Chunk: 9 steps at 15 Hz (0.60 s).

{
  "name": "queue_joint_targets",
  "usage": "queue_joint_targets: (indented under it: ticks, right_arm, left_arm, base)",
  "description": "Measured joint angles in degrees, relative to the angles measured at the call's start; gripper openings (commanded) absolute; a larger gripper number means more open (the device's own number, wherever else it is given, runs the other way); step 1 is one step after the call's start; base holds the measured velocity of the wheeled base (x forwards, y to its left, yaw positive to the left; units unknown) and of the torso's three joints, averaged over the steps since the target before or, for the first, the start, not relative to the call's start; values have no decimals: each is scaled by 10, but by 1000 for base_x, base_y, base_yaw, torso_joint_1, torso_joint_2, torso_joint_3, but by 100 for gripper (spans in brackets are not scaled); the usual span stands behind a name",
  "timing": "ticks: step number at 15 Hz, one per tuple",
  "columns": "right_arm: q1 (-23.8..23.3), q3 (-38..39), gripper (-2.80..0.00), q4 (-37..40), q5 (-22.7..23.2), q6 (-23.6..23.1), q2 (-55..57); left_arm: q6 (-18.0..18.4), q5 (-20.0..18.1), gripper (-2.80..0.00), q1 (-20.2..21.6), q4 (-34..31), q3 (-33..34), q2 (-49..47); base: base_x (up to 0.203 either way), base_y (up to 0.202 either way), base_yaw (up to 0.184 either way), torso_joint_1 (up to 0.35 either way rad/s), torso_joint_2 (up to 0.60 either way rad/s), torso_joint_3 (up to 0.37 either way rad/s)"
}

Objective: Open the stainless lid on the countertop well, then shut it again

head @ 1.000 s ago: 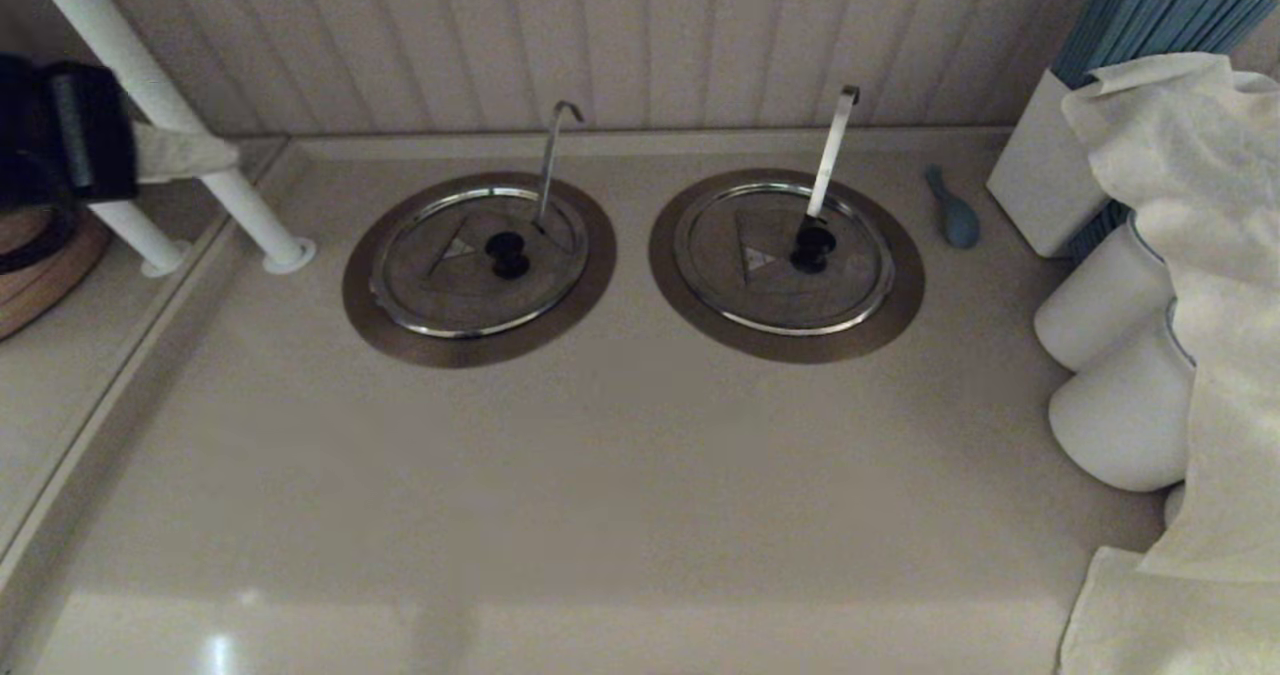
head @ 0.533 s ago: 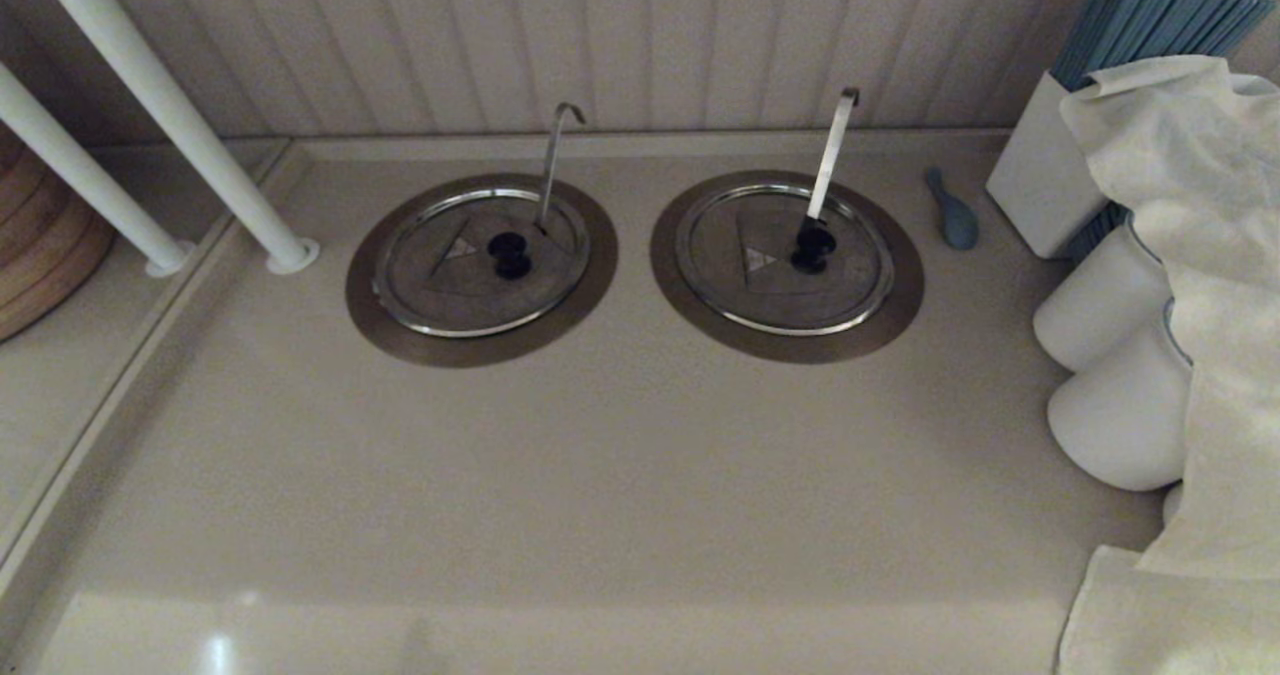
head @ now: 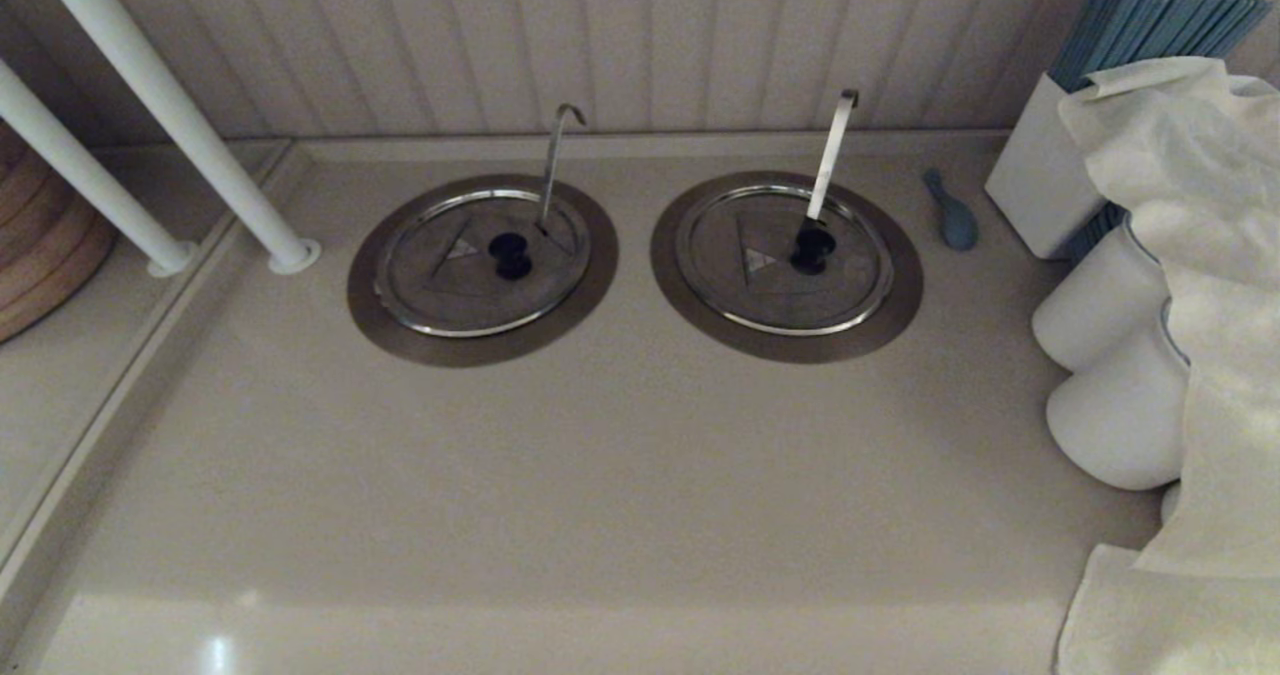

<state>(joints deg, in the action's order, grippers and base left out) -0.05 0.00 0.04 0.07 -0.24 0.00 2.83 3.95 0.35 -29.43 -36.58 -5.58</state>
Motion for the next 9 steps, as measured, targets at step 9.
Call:
queue_joint_targets:
  ticks: [9]
  right_arm:
    - [0,0,-280,0,0,0,0]
  left_arm:
    - [18,-31,-280,0,306,354,57]
  base:
    - [0,0,0,0,0,0]
